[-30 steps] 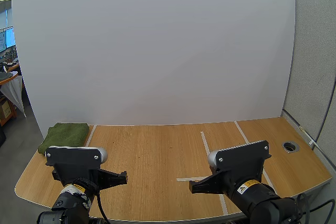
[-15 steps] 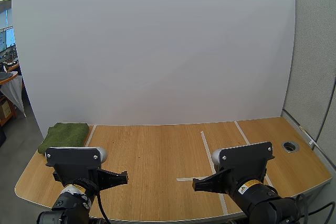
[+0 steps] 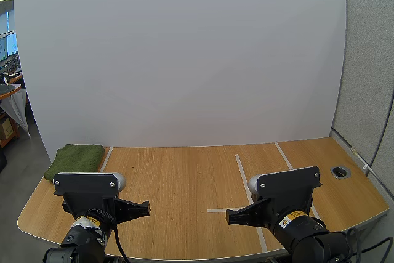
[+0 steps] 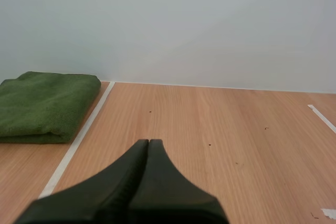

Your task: Fold the towel

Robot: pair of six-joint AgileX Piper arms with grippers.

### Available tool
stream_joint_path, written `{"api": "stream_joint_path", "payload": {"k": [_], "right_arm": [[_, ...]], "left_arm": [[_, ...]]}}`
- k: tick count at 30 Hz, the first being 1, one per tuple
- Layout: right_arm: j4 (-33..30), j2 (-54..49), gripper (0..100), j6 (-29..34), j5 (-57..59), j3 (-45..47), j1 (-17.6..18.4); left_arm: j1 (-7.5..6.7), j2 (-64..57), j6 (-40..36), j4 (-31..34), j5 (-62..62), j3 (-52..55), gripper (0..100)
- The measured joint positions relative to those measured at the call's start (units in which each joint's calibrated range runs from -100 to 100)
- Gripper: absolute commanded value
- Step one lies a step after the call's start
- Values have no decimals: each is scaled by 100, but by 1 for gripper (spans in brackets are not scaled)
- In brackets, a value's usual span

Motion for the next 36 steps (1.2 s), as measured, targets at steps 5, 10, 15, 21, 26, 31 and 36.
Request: {"api": "stream_joint_path", "payload": {"k": [5,10,15,21,26,31,36], "right_arm": [[0,0,0,2,0,0,37],[0,0,0,2,0,0,37],[0,0,0,2,0,0,37],[0,0,0,2,0,0,37],[0,0,0,2,0,0,37],[0,0,0,2,0,0,37],[0,0,0,2,0,0,37]], "left_arm": [[-279,0,0,11,0,0,0],[-352,0,0,11,0,0,0],[-352,0,0,11,0,0,0],[-352,0,0,11,0,0,0],[-352,0,0,11,0,0,0],[-352,0,0,11,0,0,0],[-352,0,0,11,0,0,0]]}}
